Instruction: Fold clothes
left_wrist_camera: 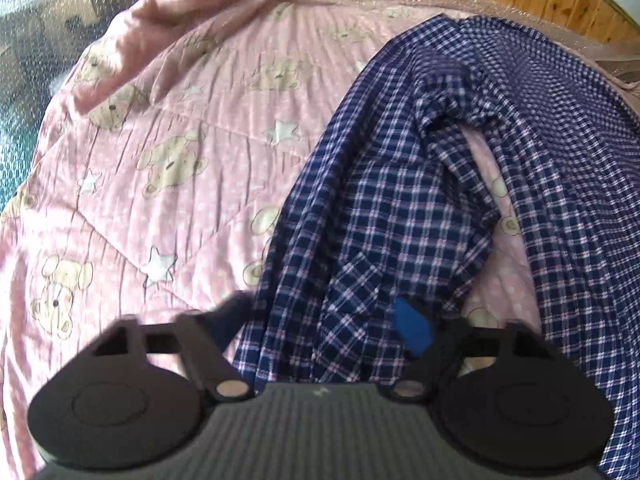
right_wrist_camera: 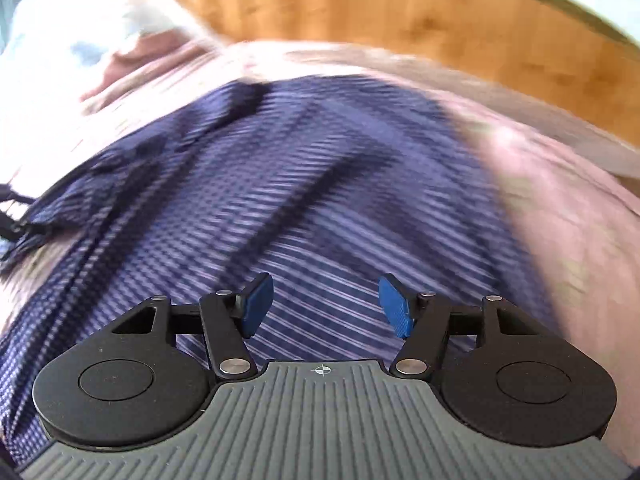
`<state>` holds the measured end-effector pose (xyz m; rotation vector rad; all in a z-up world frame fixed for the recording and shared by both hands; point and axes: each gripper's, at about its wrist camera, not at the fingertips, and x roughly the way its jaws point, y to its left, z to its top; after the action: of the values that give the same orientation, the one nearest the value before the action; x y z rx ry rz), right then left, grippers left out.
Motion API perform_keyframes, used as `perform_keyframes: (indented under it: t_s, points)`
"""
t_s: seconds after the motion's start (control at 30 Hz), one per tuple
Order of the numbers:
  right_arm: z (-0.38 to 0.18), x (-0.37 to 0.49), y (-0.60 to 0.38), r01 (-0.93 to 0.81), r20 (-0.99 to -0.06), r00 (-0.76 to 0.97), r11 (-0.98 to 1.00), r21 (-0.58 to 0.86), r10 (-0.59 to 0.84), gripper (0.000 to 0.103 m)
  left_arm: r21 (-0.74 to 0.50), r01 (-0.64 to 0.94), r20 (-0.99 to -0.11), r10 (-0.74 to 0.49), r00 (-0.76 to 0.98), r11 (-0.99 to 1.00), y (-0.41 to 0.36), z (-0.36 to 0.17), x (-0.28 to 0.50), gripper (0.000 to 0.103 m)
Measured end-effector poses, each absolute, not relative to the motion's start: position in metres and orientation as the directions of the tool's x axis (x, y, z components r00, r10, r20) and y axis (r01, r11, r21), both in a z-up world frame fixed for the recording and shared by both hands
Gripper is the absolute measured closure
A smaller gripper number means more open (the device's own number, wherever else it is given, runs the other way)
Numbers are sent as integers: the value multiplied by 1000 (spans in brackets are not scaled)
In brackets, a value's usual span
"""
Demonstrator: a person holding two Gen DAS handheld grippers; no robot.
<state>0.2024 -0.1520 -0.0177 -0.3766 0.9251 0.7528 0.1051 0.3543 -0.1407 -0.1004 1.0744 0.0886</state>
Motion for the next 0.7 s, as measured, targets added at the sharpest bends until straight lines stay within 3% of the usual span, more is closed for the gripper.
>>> perform_keyframes:
  t_s: [0.07, 0.27, 0.4, 0.47, 0.53, 0.6, 0.63, 0.67, 0.7]
  points:
    - [-32, 210, -110, -767, -826, 348, 641, 20, 443, 41, -3, -188, -870, 90, 485, 982, 376, -125, 110, 97]
    - [-63, 260, -4, -805, -843, 328, 593, -13, 426, 41, 183, -460, -792, 407, 455, 869, 467, -85, 124, 96]
    - [-92, 280, 32, -814, -878, 293, 581, -21, 378, 39, 256, -469, -795, 460, 396, 846, 497, -95, 146, 92]
    - [-96, 283, 34, -816, -876, 292, 577, -18, 385, 24, 282, -417, -812, 446, 377, 864, 491, -105, 159, 93]
    - [-98, 286, 32, -818, -873, 292, 574, -17, 391, 26, 286, -381, -824, 429, 371, 879, 488, -112, 165, 92]
    - [-85, 291, 15, -808, -865, 310, 588, -21, 395, 41, 324, -367, -818, 453, 354, 872, 484, -110, 161, 85]
    - [-74, 295, -3, -783, -848, 344, 621, -22, 404, 42, 344, -357, -813, 465, 349, 869, 481, -107, 155, 73]
    - [-62, 299, -27, -751, -829, 377, 660, -13, 413, 38, 361, -352, -801, 481, 357, 863, 476, -101, 148, 50]
    - [-52, 305, -55, -710, -813, 414, 704, -7, 409, 36, 377, -354, -779, 500, 379, 856, 476, -90, 140, 40]
